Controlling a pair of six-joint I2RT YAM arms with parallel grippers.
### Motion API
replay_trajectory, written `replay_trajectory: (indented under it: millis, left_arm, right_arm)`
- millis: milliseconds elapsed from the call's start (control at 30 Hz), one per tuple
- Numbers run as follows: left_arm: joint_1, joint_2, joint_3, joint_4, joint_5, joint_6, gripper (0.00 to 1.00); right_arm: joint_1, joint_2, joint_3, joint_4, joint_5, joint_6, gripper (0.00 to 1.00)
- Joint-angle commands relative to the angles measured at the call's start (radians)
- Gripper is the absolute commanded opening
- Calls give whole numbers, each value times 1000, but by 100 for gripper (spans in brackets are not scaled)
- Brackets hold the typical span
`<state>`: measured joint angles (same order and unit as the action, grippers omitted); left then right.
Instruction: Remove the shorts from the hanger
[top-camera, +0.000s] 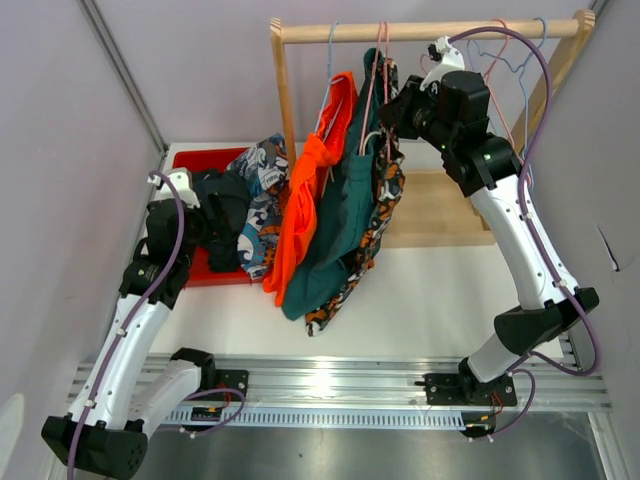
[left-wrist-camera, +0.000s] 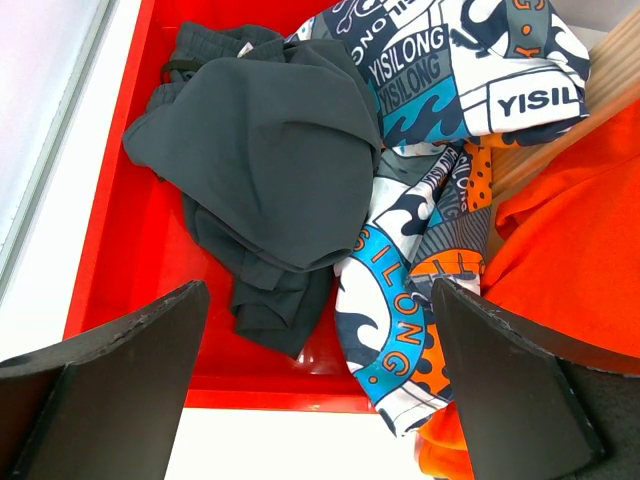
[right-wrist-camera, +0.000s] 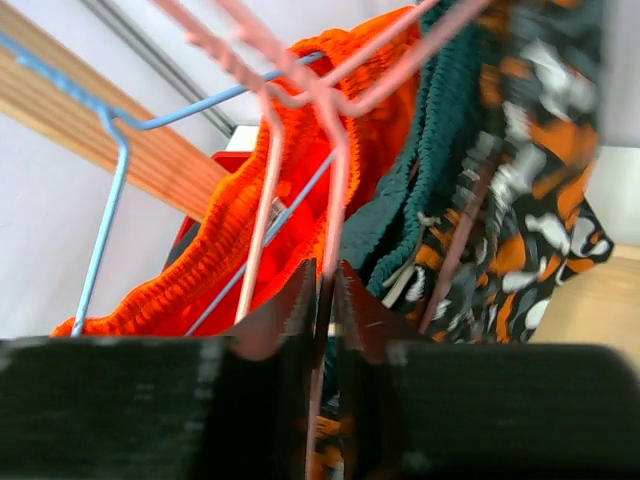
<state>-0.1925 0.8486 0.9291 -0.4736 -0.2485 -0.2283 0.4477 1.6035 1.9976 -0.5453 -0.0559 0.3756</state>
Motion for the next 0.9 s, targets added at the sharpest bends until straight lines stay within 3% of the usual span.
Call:
replay_trajectory:
  millis: [0,33,200,333,400,567,700,800,867]
  left_arm:
    - [-4,-19,-4,36,22,-8,99]
    - [-4,-20,-3,36,20,-8,99]
    - [-47,-29,40,49,54,30,99]
    - [-263,-11,120,35,-99,79,99]
    - [-317,13,203,18,-109,86,99]
    - [-580,78,417,1,-81,125,99]
    - [-745,158,534,49,70,152,99]
    - [-882,219,493,163,265,162,99]
    - [-929,250,473,260,291,158,99]
  right_arm:
    - [5,-25,23,21,30,-9,7]
    - [6,-27,18,21,33,-9,0]
    - [6,-57,32,12,48,-17,0]
    - [5,-108,69,11,119,-37,0]
    - [5,-129,107,-5,198,-38,0]
    - [5,-224,118,-25,353,-30,0]
    - [8,-296,70,-42,413,6,0]
    - [6,-339,8,-56,412,35,0]
    - [8,-358,-8,-79,410,51,0]
